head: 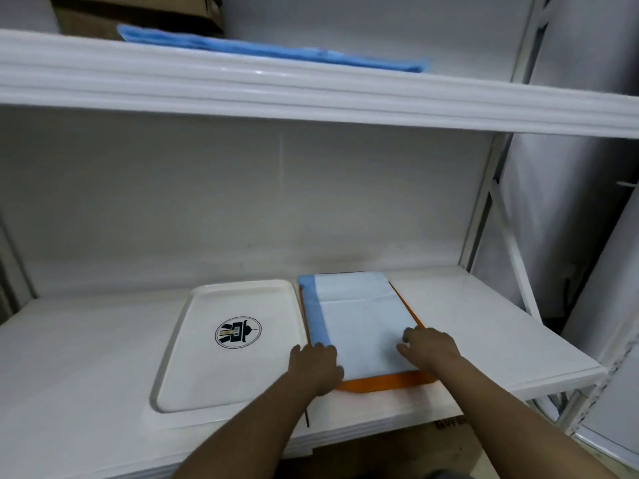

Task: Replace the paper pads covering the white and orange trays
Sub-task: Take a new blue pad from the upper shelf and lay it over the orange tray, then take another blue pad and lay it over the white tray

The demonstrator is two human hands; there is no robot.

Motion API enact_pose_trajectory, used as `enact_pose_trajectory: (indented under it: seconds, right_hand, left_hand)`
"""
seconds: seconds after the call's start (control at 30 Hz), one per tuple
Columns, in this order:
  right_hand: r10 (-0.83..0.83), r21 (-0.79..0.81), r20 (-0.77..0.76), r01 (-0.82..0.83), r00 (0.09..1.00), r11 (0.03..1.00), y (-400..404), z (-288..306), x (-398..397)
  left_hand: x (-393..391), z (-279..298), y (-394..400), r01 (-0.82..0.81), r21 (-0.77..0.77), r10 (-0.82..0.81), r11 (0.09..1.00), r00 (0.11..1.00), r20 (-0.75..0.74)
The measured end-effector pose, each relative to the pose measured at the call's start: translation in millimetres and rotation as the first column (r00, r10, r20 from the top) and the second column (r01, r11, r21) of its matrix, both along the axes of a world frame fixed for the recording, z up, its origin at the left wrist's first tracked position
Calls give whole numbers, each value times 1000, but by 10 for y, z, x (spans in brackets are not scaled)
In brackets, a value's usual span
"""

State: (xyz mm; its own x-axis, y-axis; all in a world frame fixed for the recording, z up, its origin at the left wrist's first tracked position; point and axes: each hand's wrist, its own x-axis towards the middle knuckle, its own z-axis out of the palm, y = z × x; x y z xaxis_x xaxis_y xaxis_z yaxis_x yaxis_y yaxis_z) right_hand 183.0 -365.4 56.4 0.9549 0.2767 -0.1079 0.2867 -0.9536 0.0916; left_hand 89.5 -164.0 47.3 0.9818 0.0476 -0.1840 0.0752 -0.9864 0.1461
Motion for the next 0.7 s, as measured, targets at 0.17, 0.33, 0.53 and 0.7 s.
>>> enact_pose_trajectory:
  seconds: [0.17, 0.33, 0.53, 0.7]
  right_hand:
    - [32, 25, 83, -34, 996, 999, 301, 485, -259]
    - [76, 28, 156, -82, 985, 996, 577, 872, -594]
    - [151, 18, 251, -161, 956, 987, 862, 1276, -1002]
    - [182, 35, 348, -206, 920, 978, 1047, 1623, -1328]
  left_hand:
    - [-180, 570, 192, -75, -69, 77, 995, 997, 28]
    - [-484, 997, 358, -139, -25, 141, 990, 976, 164]
    - [-873, 1412, 487, -196, -30, 196, 980, 935, 297]
    - [-1149, 1760, 535, -216, 30, 183, 976, 884, 431]
